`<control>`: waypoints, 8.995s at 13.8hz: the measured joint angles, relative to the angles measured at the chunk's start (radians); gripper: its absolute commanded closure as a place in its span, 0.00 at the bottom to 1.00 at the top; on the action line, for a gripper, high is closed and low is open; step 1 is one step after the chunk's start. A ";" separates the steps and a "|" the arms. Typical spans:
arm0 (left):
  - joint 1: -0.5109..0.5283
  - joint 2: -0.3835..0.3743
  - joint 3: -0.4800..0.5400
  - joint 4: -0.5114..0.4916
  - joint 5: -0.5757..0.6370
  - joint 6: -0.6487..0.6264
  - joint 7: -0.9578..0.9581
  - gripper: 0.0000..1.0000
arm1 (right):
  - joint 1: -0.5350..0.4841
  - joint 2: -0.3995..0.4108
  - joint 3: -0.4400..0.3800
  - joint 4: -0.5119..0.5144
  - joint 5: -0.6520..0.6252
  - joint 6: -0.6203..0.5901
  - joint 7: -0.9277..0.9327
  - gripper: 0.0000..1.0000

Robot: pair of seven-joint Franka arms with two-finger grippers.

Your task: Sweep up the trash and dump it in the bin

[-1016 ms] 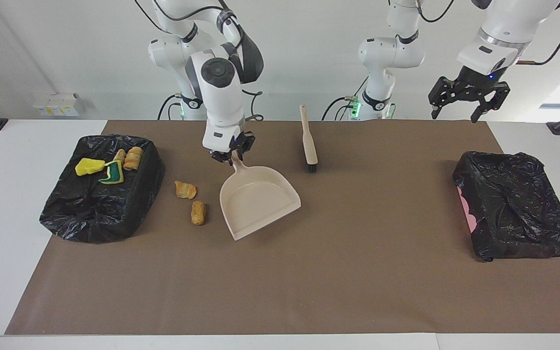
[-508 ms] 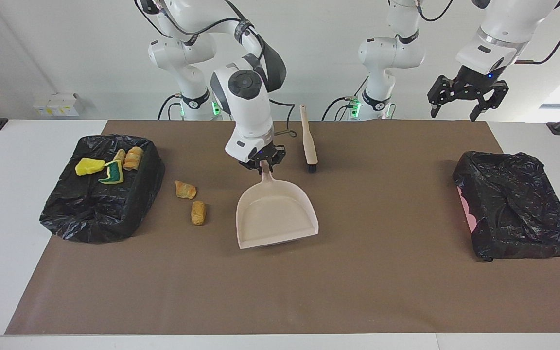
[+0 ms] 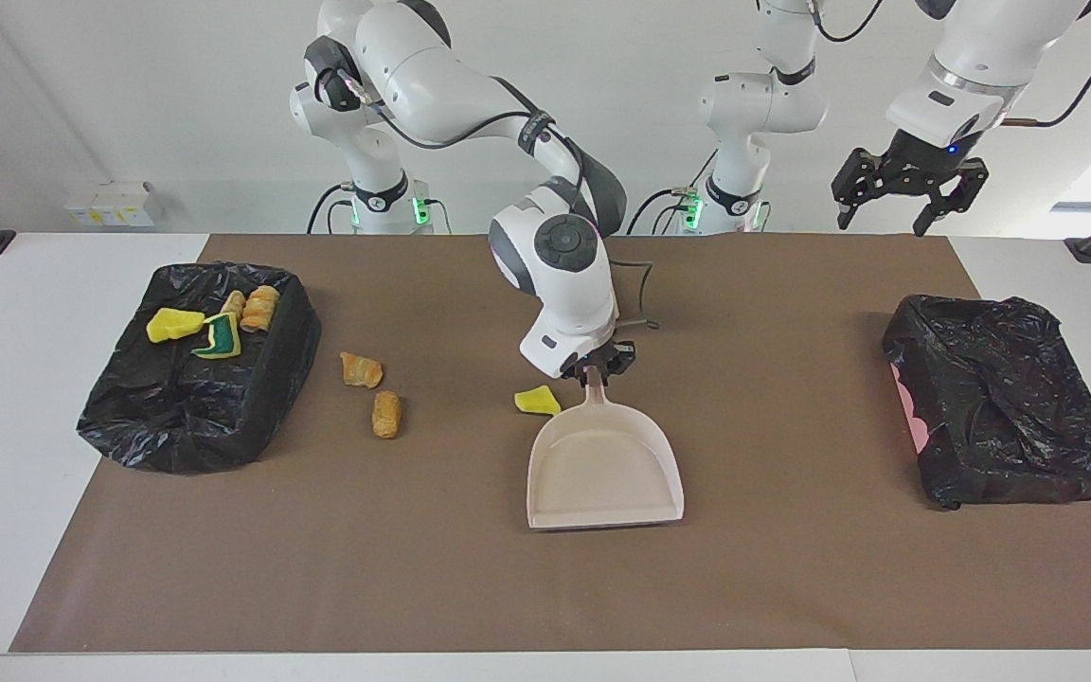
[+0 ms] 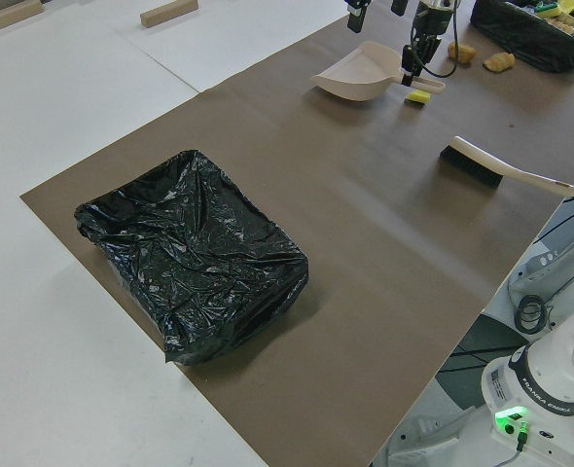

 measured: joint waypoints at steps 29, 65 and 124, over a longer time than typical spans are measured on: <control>-0.040 0.345 -0.375 -0.107 0.114 0.512 -0.460 0.00 | 0.364 -0.613 0.012 -0.926 0.008 0.253 0.278 0.09; 0.101 0.368 -0.450 -0.135 0.234 0.441 0.148 1.00 | -0.315 -0.738 -0.014 -0.881 -0.092 -0.208 -0.009 1.00; 0.054 0.016 0.287 -0.449 0.048 0.546 1.476 1.00 | 0.270 -0.563 0.003 -0.817 0.135 0.082 0.178 1.00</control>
